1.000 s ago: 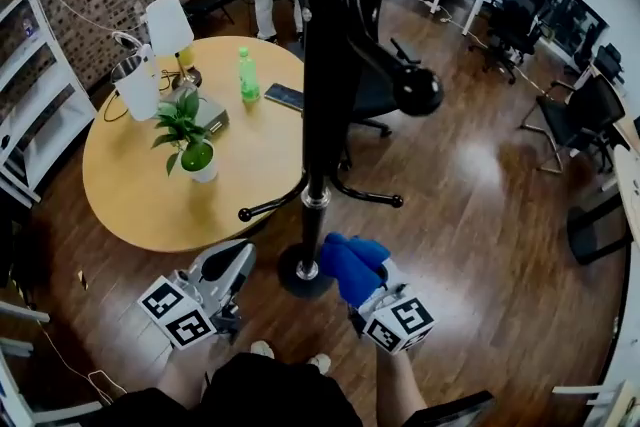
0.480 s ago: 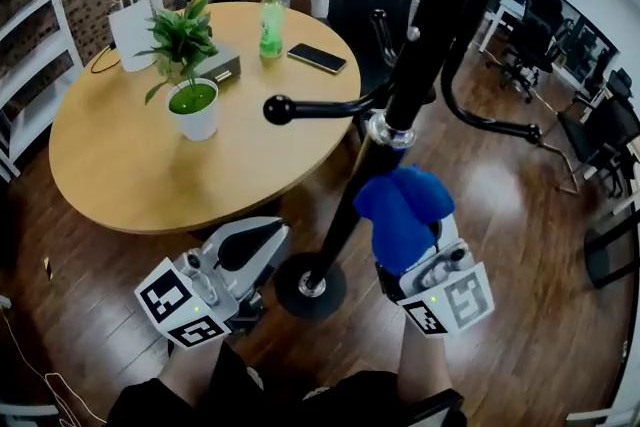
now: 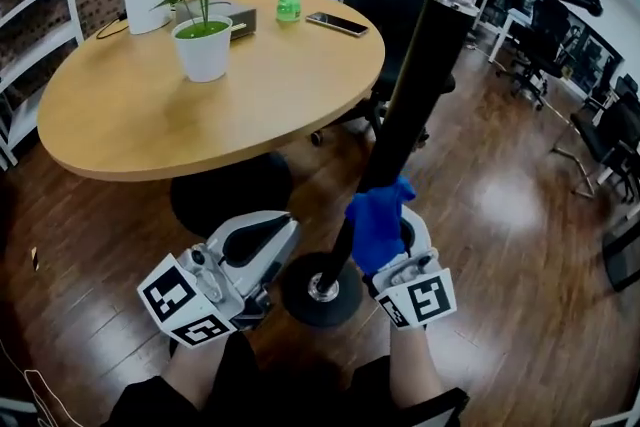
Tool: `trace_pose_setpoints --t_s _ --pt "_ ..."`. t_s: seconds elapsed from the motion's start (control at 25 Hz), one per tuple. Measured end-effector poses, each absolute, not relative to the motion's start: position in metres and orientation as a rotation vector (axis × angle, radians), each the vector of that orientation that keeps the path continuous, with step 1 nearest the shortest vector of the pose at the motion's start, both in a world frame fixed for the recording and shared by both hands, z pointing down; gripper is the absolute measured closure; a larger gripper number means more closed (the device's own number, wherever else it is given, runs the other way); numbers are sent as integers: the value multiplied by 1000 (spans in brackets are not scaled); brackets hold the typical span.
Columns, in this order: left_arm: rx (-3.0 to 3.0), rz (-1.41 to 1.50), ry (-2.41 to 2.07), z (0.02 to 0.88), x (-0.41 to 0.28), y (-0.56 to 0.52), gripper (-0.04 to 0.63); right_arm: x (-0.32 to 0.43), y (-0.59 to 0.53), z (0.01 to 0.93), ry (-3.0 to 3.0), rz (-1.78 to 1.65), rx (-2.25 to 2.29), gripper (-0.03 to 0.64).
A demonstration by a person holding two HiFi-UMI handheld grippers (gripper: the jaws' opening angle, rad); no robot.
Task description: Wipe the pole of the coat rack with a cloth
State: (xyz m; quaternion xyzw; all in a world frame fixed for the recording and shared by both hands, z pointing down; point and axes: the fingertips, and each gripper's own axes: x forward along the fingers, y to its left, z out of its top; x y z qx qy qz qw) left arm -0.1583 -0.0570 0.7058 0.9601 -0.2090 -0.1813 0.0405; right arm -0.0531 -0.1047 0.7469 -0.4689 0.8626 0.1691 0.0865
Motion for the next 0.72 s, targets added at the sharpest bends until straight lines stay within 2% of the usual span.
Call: trace_pose_setpoints --t_s 0.72 --pt "2905 -433 -675 750 -164 -54 595 -71 -122 1027 2790 -276 -1541 595"
